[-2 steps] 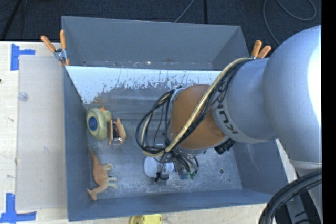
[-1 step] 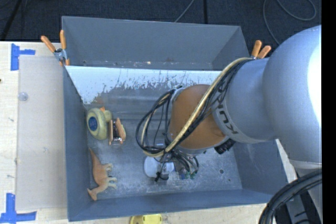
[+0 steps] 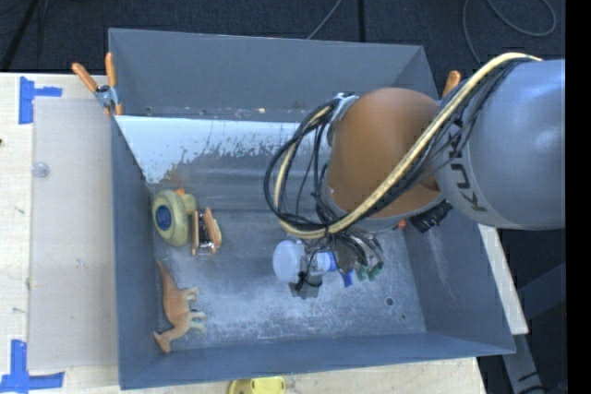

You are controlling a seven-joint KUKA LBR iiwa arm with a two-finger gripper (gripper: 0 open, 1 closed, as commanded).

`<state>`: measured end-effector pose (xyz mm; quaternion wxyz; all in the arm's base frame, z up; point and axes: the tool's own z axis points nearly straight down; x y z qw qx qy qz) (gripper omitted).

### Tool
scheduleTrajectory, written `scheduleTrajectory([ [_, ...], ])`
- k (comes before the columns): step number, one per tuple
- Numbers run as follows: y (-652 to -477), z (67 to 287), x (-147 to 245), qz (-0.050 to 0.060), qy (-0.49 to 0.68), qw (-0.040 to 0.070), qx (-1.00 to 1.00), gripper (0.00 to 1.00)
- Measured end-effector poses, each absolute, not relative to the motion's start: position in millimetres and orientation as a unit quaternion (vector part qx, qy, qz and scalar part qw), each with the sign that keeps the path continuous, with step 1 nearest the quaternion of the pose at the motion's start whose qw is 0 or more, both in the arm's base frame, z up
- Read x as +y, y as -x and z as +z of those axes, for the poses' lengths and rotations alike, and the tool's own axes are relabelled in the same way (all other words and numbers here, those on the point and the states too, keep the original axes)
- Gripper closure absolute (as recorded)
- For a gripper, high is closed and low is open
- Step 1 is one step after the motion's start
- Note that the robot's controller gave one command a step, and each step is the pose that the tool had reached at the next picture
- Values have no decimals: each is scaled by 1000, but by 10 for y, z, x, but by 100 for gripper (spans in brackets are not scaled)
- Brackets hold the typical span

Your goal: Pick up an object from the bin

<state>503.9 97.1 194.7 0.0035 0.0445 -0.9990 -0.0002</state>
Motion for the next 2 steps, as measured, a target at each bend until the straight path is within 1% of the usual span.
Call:
scheduleTrajectory([
  [1, -5039, 1946, 970, 0, -44, 4, -999, 100],
  [2, -5174, 2912, 1075, 0, -38, 4, -999, 100],
])
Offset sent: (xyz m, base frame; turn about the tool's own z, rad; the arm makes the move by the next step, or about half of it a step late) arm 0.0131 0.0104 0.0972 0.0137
